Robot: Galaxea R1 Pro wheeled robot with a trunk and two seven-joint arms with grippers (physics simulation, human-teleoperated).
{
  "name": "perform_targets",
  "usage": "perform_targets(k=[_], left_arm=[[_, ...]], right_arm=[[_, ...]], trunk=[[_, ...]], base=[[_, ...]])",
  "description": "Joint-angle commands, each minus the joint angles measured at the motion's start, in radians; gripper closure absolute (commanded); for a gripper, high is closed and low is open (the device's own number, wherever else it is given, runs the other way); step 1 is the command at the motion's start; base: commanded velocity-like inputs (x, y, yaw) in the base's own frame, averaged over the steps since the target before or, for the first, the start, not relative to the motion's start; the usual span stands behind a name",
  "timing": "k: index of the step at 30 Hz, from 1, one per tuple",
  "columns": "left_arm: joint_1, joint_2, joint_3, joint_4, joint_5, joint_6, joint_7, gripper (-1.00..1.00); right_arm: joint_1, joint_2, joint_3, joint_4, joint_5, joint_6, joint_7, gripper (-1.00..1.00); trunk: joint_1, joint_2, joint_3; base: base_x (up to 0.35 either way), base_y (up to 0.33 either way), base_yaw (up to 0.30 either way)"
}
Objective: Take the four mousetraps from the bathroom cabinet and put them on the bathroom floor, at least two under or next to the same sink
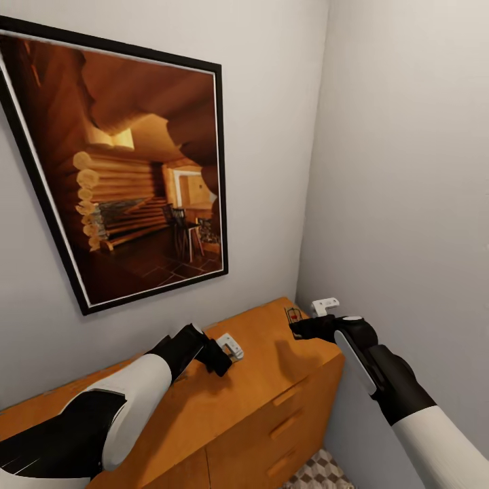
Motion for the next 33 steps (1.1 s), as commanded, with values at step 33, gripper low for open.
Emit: perform_targets(k=[33], left_arm=[[0.0,0.0,-0.004,-0.002,-0.002,0.006,-0.005,1.0]], right_arm=[[0.0,-0.001,0.001,0.0,0.0,0.004,0.003,1.0]], trunk=[[0.0,-0.001,-0.001]], base=[[-0.219,-0.003,0.0]])
